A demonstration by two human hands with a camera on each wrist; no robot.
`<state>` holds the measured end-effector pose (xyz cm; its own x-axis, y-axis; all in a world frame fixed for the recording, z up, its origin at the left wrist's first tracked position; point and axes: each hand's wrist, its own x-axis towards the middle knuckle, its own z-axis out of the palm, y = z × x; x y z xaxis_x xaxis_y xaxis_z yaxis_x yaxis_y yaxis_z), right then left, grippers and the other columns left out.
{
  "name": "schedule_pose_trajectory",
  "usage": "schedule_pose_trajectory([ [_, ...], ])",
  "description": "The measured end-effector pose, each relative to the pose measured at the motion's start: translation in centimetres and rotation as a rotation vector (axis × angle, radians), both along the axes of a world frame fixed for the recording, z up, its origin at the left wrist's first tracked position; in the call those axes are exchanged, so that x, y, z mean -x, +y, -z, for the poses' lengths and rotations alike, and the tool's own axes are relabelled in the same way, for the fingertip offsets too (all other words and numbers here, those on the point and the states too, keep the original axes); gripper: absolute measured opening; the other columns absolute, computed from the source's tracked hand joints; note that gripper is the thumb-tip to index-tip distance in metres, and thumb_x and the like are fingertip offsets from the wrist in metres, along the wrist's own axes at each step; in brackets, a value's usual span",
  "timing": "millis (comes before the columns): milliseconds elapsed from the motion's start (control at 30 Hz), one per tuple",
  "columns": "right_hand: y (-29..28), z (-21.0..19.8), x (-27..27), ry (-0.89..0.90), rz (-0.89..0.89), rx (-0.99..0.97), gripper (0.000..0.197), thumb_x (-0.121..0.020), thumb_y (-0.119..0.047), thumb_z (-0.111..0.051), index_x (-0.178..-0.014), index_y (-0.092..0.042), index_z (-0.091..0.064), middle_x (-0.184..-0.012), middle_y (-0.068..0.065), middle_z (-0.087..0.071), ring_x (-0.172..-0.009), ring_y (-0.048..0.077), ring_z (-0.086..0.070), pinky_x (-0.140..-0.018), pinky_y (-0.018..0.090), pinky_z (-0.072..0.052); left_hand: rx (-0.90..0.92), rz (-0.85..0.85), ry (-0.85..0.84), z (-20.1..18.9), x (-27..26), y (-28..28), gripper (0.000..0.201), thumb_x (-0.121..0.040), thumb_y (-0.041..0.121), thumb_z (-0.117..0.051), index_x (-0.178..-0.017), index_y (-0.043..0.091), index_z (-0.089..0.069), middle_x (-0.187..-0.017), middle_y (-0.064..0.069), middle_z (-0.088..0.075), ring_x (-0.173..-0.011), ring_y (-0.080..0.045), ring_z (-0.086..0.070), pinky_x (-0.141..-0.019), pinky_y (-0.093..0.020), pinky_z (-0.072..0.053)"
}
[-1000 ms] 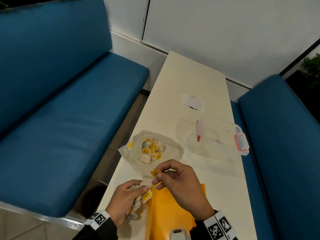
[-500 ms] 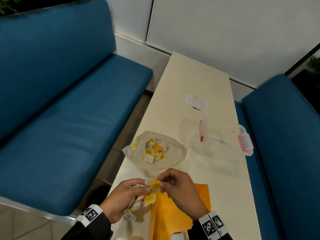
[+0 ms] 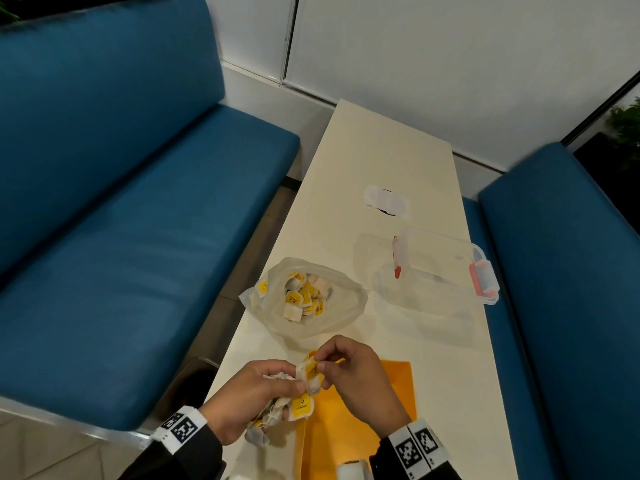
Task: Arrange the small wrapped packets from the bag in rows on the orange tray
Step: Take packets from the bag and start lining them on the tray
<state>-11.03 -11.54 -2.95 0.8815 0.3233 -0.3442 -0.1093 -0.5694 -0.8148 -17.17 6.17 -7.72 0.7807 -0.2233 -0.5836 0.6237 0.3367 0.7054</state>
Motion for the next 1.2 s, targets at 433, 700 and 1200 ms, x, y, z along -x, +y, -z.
schedule_pose_trajectory([
  [433,-0.7,-1.1,-0.7,-0.057,-0.306,0.185,0.029,-0.093,-0.004,-0.059,-0.099,-0.030,-0.069,-0.086,-0.008,-0.064,-0.074,0.000,-0.057,-0.073,0.018,-0.050,-0.122,0.092,-0.060,0.2,-0.4,0.0,0.021,-0.080,0.015,-0.084,-0.098,0.007,-0.078,-0.093,-0.015,-0.074,-0.081,-0.022,-0.071,-0.072,-0.030,-0.055],
  [700,-0.1,-0.5,-0.2,-0.130,-0.295,0.214,0.023,-0.089,-0.009,-0.065,-0.104,-0.027,-0.068,-0.091,-0.012,-0.062,-0.078,-0.001,-0.058,-0.072,0.012,-0.049,-0.181,0.126,-0.157,0.4,-0.2,-0.2,0.026,-0.076,0.021,-0.088,-0.096,0.008,-0.077,-0.098,-0.023,-0.074,-0.085,-0.022,-0.071,-0.081,-0.035,-0.056],
  [1200,-2.3,2.0,0.2,0.151,-0.005,-0.105,0.005,-0.084,0.000,-0.072,-0.087,0.002,-0.068,-0.072,0.012,-0.068,-0.064,0.017,-0.063,-0.057,0.022,-0.047,-0.194,0.046,-0.114,0.2,-0.3,-0.7,0.015,-0.078,0.011,-0.085,-0.092,0.008,-0.079,-0.082,-0.012,-0.075,-0.067,-0.015,-0.070,-0.063,-0.027,-0.054],
])
